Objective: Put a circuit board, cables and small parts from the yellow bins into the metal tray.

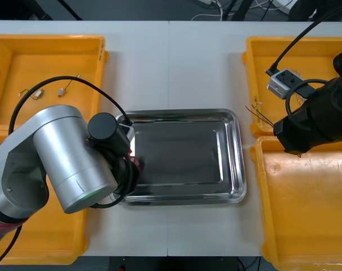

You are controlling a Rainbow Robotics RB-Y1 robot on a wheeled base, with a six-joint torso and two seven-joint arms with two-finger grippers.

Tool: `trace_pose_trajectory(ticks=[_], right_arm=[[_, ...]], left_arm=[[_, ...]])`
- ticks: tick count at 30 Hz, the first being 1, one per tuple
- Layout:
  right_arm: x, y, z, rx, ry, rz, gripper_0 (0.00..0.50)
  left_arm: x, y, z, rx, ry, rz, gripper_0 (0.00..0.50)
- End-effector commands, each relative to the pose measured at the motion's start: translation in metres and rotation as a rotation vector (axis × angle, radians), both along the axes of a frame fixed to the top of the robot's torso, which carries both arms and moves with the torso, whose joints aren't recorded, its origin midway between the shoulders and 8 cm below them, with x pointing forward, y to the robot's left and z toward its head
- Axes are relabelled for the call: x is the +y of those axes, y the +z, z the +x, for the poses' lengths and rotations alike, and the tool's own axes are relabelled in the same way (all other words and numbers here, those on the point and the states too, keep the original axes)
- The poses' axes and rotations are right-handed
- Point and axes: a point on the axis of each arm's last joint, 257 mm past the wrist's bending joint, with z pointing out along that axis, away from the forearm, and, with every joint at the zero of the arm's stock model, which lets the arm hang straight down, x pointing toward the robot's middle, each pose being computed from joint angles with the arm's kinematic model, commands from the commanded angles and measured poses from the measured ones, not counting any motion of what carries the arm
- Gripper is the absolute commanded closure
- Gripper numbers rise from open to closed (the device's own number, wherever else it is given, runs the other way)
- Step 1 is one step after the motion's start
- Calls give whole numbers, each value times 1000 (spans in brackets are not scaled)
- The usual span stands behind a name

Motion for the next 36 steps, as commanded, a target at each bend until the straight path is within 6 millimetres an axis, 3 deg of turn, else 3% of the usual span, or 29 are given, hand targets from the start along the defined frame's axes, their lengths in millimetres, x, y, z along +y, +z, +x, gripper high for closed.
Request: trace_pose_trajectory(ticks=[1, 16, 36], right_arm=[[12, 8, 0, -26, -9, 19, 500], [14, 8, 0, -24, -8, 24, 500], [15, 8, 0, -24, -3, 25, 500]], left_arm=[[-32, 2, 10, -52, 65, -94, 500], [-70, -30, 11, -77, 50, -164, 500], [-83, -46, 7, -62, 71, -204, 500]])
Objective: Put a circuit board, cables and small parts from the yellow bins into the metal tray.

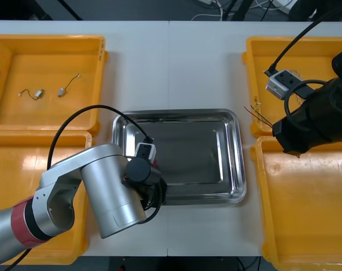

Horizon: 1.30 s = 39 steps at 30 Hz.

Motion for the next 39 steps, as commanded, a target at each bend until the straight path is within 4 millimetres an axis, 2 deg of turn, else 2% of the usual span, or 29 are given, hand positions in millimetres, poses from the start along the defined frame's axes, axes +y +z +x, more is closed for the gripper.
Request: trace_pose_trajectory(ticks=[1, 17, 21, 23, 24, 25, 26, 27, 30, 31, 32, 33, 36, 39], right_arm=[[13, 9, 0, -25, -8, 23, 500], [13, 9, 0, -23, -7, 25, 500], [13, 9, -1, -22, -5, 25, 500], [13, 9, 0, -23, -6, 23, 500], [13, 9, -1, -22, -5, 24, 500], [13, 9, -1, -22, -5, 25, 500], [14, 9, -1, -23, -3, 25, 500], [14, 9, -1, -21, -3, 26, 500], [14, 9, -1, -21, -5, 26, 500], [14, 9, -1, -21, -3, 26, 500], [14, 9, -1, -22, -2, 25, 500], [14, 9, -1, -21, -3, 26, 500], [14, 9, -1, -20, -2, 26, 500], [15, 8, -2, -17, 1, 29, 500]], left_arm=[[-25, 13, 7, -35, 8, -61, 499], [-25, 9, 7, -31, 13, -64, 500], [-25, 9, 7, -30, 14, -65, 495], [-25, 9, 6, -29, 14, -65, 475], [-25, 9, 7, -30, 17, -66, 429], [-25, 8, 6, -28, 17, -67, 331], [-25, 8, 6, -28, 18, -68, 258], [-26, 8, 6, -28, 17, -71, 209], [-25, 8, 6, -30, 23, -74, 148], [-25, 8, 6, -29, 26, -76, 99], [-25, 7, 6, -28, 26, -77, 81], [-26, 8, 7, -30, 27, -82, 40], [-28, 8, 7, -32, 30, -94, 0], [-29, 8, 7, -31, 34, -100, 0]])
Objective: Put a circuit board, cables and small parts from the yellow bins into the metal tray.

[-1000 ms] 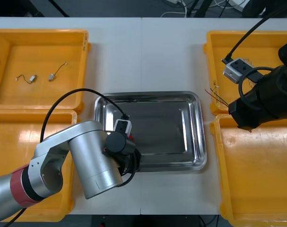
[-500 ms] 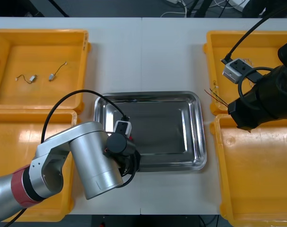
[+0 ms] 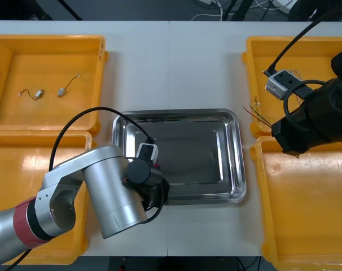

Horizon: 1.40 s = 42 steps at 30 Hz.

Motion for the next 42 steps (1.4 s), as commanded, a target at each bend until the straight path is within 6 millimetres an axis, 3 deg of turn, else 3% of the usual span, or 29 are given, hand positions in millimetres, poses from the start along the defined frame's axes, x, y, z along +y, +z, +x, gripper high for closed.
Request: trace_pose_trajectory(ticks=[1, 10, 18, 25, 33, 42], right_arm=[[15, 8, -2, -15, 4, 28, 500], [38, 3, -4, -14, 54, 27, 500], [67, -6, -8, -17, 134, -9, 500], [96, -25, -24, 40, 244, -41, 500], [117, -38, -34, 48, 326, -74, 500], [133, -59, -38, 5, 421, -196, 500]], left_arm=[[-21, 14, 4, -25, 39, -69, 0], [-18, 28, 17, -43, 59, -89, 0], [-3, 79, 33, -40, 54, -71, 0], [24, 120, 39, -31, 35, -49, 0], [55, 146, 52, -50, 8, -14, 0], [104, 174, 63, -58, -36, 49, 0]])
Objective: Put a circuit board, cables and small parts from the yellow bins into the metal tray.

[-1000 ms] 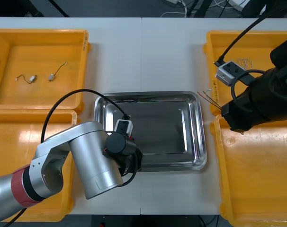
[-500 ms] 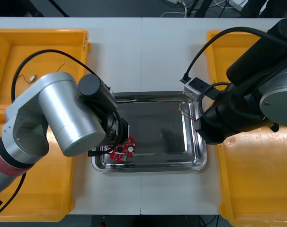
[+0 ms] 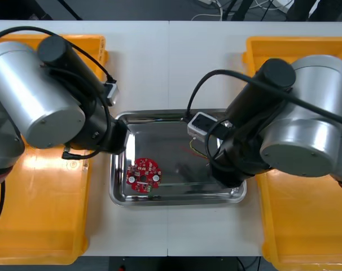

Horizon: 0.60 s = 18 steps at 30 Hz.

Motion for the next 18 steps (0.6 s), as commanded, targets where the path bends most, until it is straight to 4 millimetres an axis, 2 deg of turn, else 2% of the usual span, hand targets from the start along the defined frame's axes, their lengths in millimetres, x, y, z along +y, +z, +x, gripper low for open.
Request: trace_pose_trajectory(ticks=[1, 10, 18], right_arm=[[17, -4, -2, -45, 118, -68, 500], [17, -18, 3, -50, 288, -168, 500], [30, -38, 13, -100, 377, -206, 500]], left_arm=[[29, 41, 17, -70, -12, 29, 0], [70, 53, 41, -45, -31, 97, 0], [106, 66, 68, -18, -40, 134, 0]])
